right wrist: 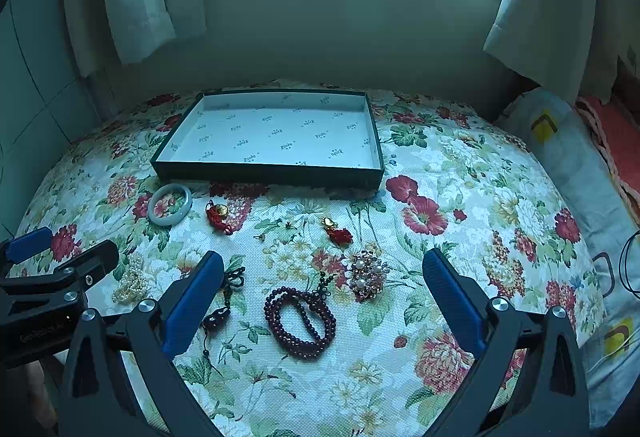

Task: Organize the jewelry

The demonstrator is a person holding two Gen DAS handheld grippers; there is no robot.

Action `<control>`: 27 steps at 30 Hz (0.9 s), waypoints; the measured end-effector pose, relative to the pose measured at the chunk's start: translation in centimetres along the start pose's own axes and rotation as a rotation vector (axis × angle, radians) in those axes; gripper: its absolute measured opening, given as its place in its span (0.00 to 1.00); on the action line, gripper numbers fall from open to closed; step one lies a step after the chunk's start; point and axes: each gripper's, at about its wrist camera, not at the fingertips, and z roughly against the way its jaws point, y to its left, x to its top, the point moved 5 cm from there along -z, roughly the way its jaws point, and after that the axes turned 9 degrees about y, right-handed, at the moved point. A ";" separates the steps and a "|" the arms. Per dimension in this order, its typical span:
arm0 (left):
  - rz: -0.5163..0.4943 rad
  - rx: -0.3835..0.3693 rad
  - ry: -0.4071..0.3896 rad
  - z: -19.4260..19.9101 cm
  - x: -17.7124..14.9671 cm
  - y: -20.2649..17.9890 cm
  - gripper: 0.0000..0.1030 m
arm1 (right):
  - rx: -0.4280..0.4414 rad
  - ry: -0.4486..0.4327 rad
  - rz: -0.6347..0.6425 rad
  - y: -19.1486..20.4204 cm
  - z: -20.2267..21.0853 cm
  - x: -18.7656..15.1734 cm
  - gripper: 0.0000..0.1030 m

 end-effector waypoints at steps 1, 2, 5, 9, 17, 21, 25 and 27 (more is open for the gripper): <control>0.000 0.000 0.000 0.0 0.0 0.0 0.98 | 0.000 0.000 0.000 0.0 0.0 0.0 0.96; 0.000 0.000 0.001 0.0 0.0 0.0 0.98 | -0.001 0.000 0.000 0.1 0.0 0.0 0.96; 0.000 -0.001 0.001 0.0 0.0 0.0 0.98 | -0.001 0.000 0.000 0.1 0.0 0.0 0.96; -0.001 0.000 0.000 0.0 0.0 0.0 0.98 | -0.001 0.001 -0.001 0.0 0.0 0.0 0.96; 0.001 0.000 0.003 -0.1 0.0 0.0 0.98 | -0.001 0.008 -0.001 0.2 -0.4 -0.2 0.96; 0.002 -0.002 0.005 -0.2 -0.2 0.1 0.98 | -0.001 0.012 -0.001 0.3 -0.6 -0.2 0.96; 0.001 -0.001 0.004 -0.2 -0.1 0.0 0.98 | 0.000 0.013 -0.001 0.2 -0.7 -0.2 0.96; -0.001 -0.001 0.006 -0.2 -0.3 0.0 0.98 | 0.002 0.017 -0.001 0.2 -0.9 -0.4 0.96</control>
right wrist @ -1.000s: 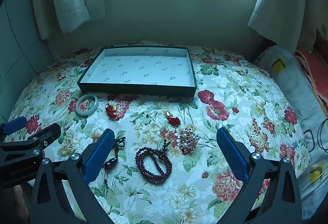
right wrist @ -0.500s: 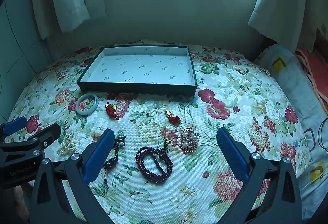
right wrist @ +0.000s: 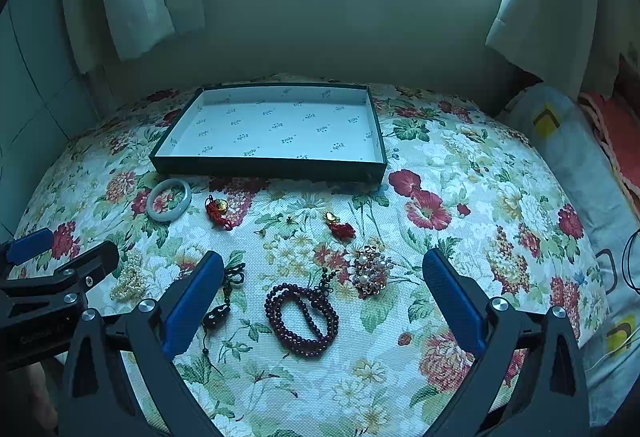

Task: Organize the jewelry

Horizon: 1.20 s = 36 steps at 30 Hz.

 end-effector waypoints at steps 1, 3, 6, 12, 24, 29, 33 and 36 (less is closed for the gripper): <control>-0.002 0.000 0.001 -0.2 -0.1 -0.1 0.98 | 0.001 0.002 0.000 0.0 -0.1 0.0 0.96; -0.006 -0.004 0.005 -0.9 -0.1 0.0 0.98 | 0.001 0.006 0.000 0.0 -0.4 -0.1 0.96; -0.014 -0.010 0.013 -1.6 -0.3 -0.2 0.98 | 0.004 0.012 0.005 0.1 -1.0 -0.3 0.96; -0.013 0.011 0.035 -3.3 -0.6 0.7 0.98 | 0.016 0.053 -0.003 -0.4 -3.3 -1.6 0.96; 0.002 0.011 0.147 -7.3 -2.8 3.7 0.90 | 0.103 0.148 -0.029 -1.0 -6.8 -3.9 0.95; 0.006 0.016 0.171 -8.2 -3.2 4.5 0.86 | 0.120 0.172 0.001 -0.2 -7.9 -4.3 0.95; 0.005 0.021 0.175 -8.6 -3.0 4.7 0.86 | 0.118 0.185 0.031 0.5 -8.7 -4.5 0.95; 0.004 0.023 0.184 -9.0 -2.9 4.7 0.86 | 0.117 0.196 0.053 1.1 -9.4 -4.7 0.86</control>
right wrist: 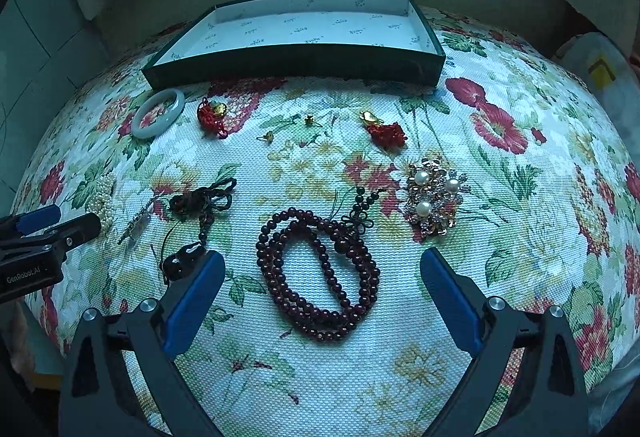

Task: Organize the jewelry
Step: 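Grasp the dark red bead strand with the right tool while the left tool moves toward the pearl cluster, then lift the bead strand with the right tool while the left tool grasps the cream pearl cluster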

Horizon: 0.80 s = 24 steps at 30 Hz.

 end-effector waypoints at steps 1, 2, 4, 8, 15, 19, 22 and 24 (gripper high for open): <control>0.000 -0.001 0.003 -0.1 0.0 0.0 0.86 | -0.005 0.007 0.003 0.1 -0.3 -0.1 0.79; 0.000 -0.003 0.005 -0.2 0.1 0.0 0.86 | -0.013 0.017 0.001 0.1 -0.6 -0.1 0.68; -0.001 -0.005 0.006 -0.4 0.3 0.1 0.86 | -0.038 0.007 0.012 0.1 -0.6 -0.1 0.64; 0.000 -0.010 0.008 -0.7 0.5 0.1 0.86 | -0.040 -0.001 0.014 0.0 -0.6 -0.1 0.59; 0.001 -0.025 0.027 -1.1 0.5 0.1 0.86 | -0.021 -0.020 -0.002 -0.5 -0.3 0.0 0.26; 0.005 -0.045 0.045 -1.3 0.5 0.0 0.84 | -0.004 -0.020 -0.014 -0.9 -0.3 0.0 0.17; 0.004 -0.054 0.053 -1.4 0.5 -0.1 0.75 | -0.006 -0.020 -0.009 -0.9 -0.4 0.1 0.16; 0.000 -0.059 0.057 -1.5 0.5 -0.3 0.74 | -0.006 -0.021 -0.007 -0.8 -0.4 0.1 0.16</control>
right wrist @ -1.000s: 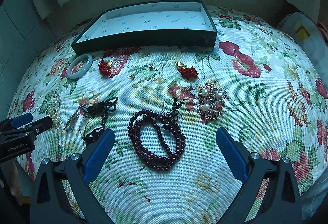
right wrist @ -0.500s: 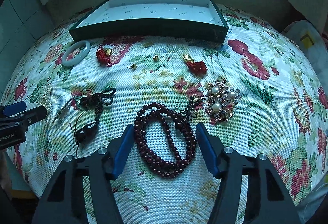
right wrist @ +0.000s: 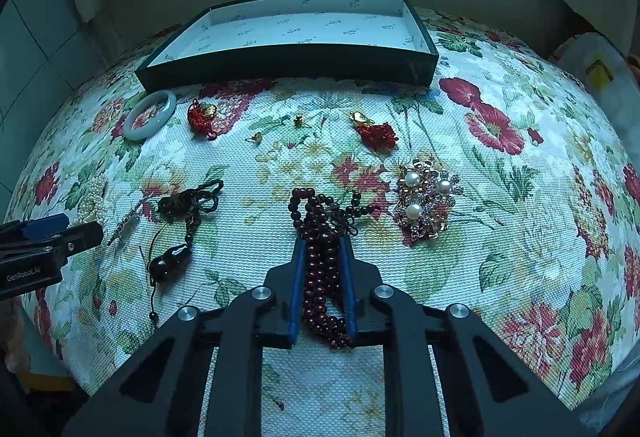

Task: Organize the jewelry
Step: 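Lift the bead strand with the right tool while the left tool grasps the cream pearl cluster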

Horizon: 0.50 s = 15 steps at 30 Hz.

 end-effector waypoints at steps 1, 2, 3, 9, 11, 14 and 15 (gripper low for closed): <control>-0.004 0.001 0.000 0.0 0.0 -0.1 0.74 | 0.001 -0.001 -0.001 0.0 0.0 0.0 0.16; -0.006 0.003 0.000 0.0 0.0 -0.2 0.74 | 0.003 -0.001 -0.001 0.0 0.0 0.0 0.16; -0.008 0.002 -0.001 0.0 0.1 -0.3 0.73 | 0.004 -0.001 -0.001 0.0 0.0 0.0 0.16; -0.009 -0.010 -0.005 -0.1 0.2 -0.4 0.65 | 0.010 -0.002 -0.003 -0.1 0.0 0.0 0.16; -0.004 -0.013 -0.008 -0.1 0.4 -0.3 0.64 | 0.012 -0.003 -0.005 0.0 0.0 0.0 0.16; -0.012 -0.002 -0.014 -0.2 0.7 -0.3 0.60 | 0.017 -0.005 -0.008 -0.1 0.0 0.0 0.16; -0.017 0.004 -0.017 -0.3 0.9 -0.3 0.58 | 0.019 -0.006 -0.010 -0.1 0.0 0.0 0.16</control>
